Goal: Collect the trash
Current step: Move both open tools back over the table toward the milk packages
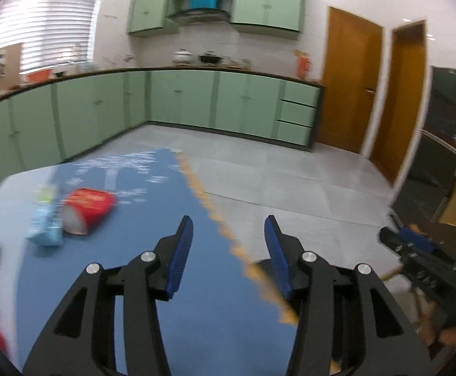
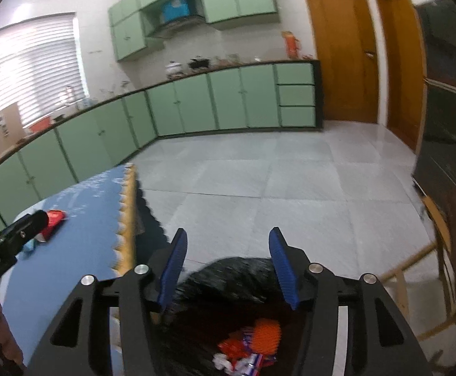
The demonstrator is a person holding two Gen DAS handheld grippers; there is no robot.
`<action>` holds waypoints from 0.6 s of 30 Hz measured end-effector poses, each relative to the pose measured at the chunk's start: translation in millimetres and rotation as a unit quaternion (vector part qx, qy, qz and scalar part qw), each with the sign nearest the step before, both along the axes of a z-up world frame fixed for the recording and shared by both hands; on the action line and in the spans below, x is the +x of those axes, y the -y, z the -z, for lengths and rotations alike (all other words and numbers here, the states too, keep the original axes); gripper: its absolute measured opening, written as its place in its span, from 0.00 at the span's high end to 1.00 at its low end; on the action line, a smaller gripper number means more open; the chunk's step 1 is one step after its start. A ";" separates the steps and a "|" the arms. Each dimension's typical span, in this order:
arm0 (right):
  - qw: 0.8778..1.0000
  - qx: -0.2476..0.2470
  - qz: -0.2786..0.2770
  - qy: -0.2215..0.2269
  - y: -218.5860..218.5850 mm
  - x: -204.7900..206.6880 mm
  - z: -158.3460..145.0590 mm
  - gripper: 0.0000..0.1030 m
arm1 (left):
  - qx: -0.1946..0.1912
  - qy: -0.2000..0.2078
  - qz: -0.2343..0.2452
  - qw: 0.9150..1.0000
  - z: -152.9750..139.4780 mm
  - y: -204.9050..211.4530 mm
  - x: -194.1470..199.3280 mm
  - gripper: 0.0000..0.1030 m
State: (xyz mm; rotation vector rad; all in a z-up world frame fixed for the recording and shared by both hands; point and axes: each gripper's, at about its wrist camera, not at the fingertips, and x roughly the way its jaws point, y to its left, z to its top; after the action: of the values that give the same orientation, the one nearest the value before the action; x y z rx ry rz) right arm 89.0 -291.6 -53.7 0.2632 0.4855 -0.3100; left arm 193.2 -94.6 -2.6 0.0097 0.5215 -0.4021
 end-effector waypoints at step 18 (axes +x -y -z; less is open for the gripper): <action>0.986 -0.028 -0.165 0.007 -184.5 97.3 -15.8 0.48 | 0.050 -0.031 -0.233 0.971 3.4 -221.3 31.0 0.48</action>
State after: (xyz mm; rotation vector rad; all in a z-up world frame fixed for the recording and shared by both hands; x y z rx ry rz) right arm 186.3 -107.1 -37.9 0.1260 0.4978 0.0021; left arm 224.2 126.7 -6.1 -0.0282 0.5863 0.0842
